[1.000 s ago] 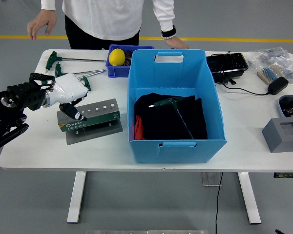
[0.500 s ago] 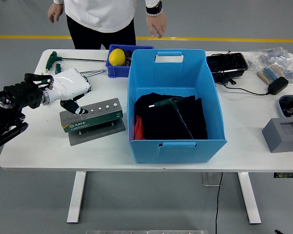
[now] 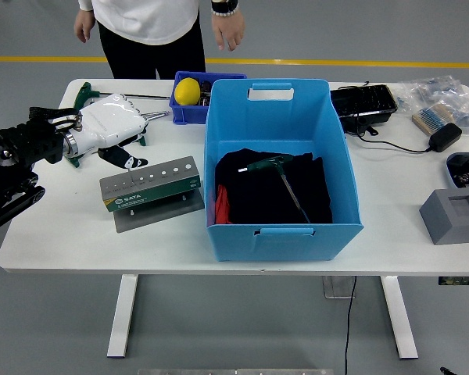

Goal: Lift tool from toolbox,place it in box,lift tool from toolbox,place it in box

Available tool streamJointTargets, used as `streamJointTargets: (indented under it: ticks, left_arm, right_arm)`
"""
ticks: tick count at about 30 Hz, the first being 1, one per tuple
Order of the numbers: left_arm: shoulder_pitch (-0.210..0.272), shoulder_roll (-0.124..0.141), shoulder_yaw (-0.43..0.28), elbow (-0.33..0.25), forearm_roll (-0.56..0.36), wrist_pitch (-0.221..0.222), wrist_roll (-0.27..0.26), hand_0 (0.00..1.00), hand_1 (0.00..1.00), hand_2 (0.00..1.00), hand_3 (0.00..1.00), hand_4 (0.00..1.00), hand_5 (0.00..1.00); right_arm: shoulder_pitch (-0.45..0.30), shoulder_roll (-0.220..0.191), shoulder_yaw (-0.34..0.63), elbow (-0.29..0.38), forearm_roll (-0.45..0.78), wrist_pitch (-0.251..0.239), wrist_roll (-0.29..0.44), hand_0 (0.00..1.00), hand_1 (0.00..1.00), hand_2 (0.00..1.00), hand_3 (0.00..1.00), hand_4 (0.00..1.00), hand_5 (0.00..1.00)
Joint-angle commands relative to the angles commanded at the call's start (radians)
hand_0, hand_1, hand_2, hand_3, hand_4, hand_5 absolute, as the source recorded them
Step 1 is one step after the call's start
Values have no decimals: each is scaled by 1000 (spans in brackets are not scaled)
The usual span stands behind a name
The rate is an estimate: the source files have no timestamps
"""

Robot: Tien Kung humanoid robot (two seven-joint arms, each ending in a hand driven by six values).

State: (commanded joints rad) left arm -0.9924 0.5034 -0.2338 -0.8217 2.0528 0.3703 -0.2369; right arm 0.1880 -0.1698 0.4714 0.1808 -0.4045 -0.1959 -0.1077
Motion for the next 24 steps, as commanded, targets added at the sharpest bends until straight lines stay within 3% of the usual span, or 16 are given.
streamJointTargets:
  ticks: [24]
  left_arm:
    - [-42,34,-114,-140,-2,-3,-3,154,2,25,25,792,578]
  right_arm:
    - [0,-2,-2,-1,1,0,1,619,596,675,572,833,695]
